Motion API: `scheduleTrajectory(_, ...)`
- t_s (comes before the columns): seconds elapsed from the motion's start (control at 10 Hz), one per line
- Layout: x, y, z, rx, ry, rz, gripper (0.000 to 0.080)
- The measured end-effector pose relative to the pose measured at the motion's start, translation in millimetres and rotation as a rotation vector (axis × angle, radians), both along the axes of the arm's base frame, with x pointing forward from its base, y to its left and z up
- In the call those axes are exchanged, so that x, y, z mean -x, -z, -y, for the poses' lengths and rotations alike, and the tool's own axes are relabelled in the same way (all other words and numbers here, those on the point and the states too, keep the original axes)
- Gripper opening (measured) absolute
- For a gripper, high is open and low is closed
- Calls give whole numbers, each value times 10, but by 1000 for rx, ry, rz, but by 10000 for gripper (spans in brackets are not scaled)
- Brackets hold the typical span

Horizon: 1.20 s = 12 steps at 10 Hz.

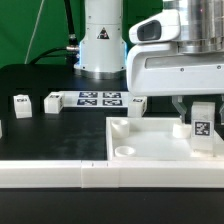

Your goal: Assemble one leg

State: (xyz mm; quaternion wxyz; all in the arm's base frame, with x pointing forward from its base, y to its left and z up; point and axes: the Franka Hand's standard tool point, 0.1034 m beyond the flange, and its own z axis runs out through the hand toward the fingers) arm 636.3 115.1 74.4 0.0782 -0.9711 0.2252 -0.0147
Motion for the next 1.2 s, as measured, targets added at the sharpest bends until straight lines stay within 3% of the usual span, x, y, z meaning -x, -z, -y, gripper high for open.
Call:
scheduleTrajectory(0.6, -8, 15, 22, -46, 686, -95, 291)
scheduleTrajectory(0.9, -6, 16, 22, -72, 877, -131, 291)
scheduleTrajectory(1.1, -6, 15, 19, -67, 799, -119, 291)
scheduleTrajectory(1.2, -5, 6, -2, -66, 761, -114, 487)
